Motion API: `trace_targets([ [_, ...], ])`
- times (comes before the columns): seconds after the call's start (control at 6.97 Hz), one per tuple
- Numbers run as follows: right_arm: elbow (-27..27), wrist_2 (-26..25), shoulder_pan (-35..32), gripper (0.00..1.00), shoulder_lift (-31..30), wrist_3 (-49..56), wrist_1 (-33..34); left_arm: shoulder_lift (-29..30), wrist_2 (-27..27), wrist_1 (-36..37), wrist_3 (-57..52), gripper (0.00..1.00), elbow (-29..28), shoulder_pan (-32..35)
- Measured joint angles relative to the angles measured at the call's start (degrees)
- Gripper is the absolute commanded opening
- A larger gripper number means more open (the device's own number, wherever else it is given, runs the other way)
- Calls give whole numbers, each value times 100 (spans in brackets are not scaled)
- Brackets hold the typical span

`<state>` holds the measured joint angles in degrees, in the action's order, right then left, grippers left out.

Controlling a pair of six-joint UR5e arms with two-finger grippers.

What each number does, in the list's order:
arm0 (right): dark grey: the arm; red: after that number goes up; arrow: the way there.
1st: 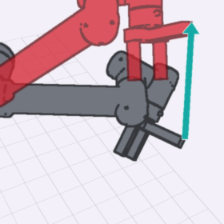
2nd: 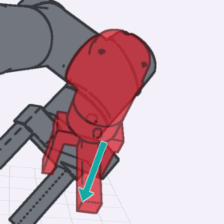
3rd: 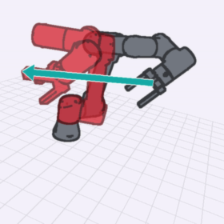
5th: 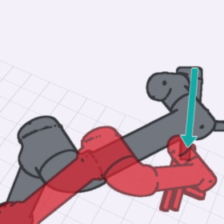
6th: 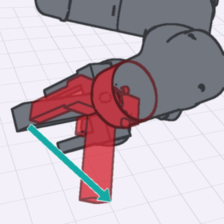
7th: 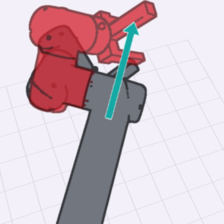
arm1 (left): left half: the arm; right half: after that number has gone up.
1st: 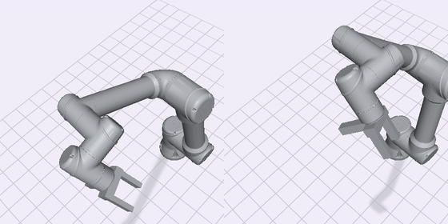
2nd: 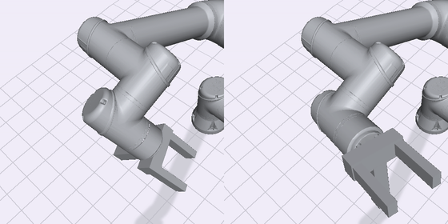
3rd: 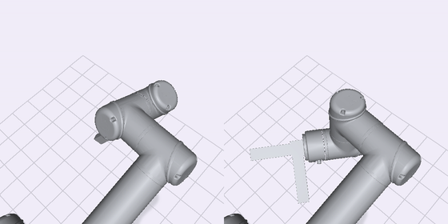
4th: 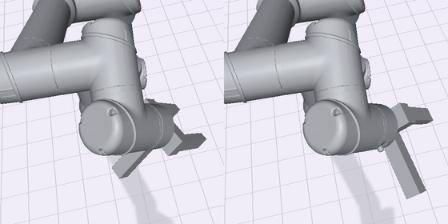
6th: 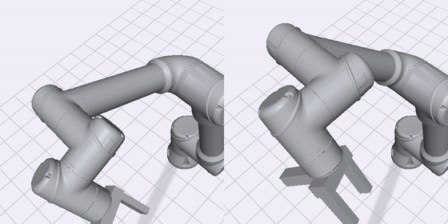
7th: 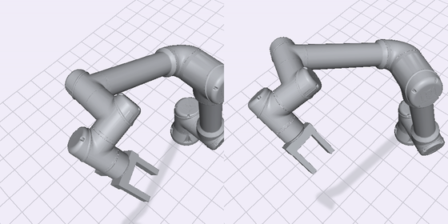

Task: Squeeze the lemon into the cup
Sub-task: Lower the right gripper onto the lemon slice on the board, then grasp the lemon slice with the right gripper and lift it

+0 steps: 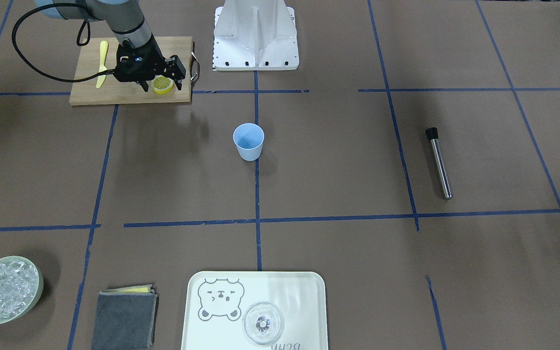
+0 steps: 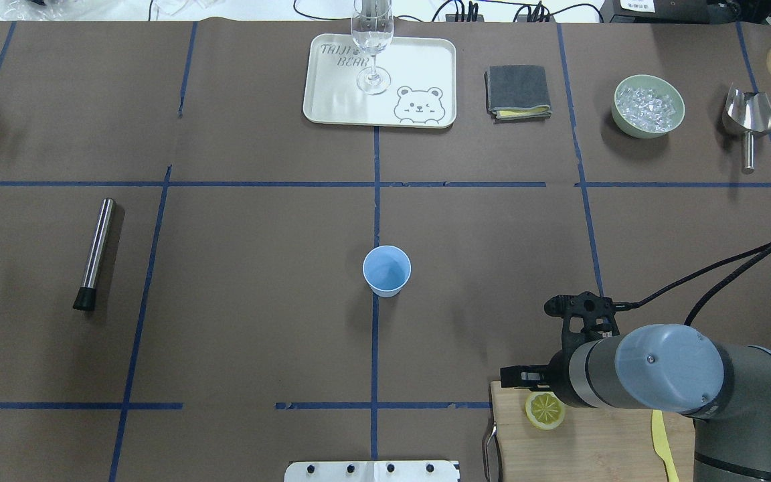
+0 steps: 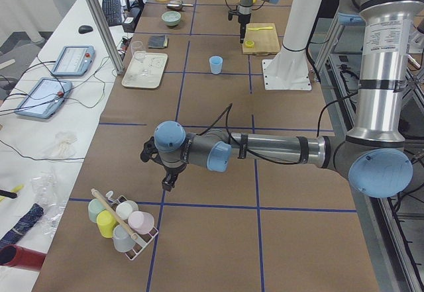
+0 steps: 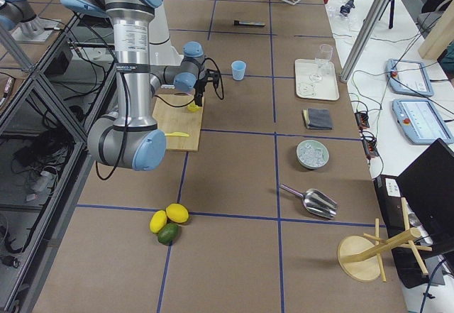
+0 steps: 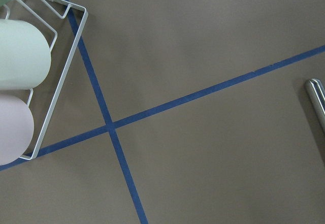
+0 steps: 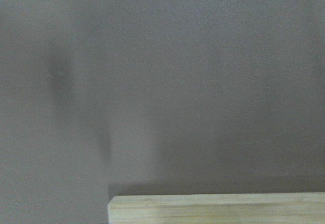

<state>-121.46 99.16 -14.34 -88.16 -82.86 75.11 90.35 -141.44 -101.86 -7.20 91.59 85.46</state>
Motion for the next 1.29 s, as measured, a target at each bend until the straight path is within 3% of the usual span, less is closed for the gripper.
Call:
trace_targets([
  [1.0, 47, -89, 341, 99, -41, -2, 346, -20, -7, 0, -1, 100, 8, -4],
  [1.29, 51, -113, 386, 81, -41, -2, 498, -28, -13, 0, 3, 100, 8, -8],
])
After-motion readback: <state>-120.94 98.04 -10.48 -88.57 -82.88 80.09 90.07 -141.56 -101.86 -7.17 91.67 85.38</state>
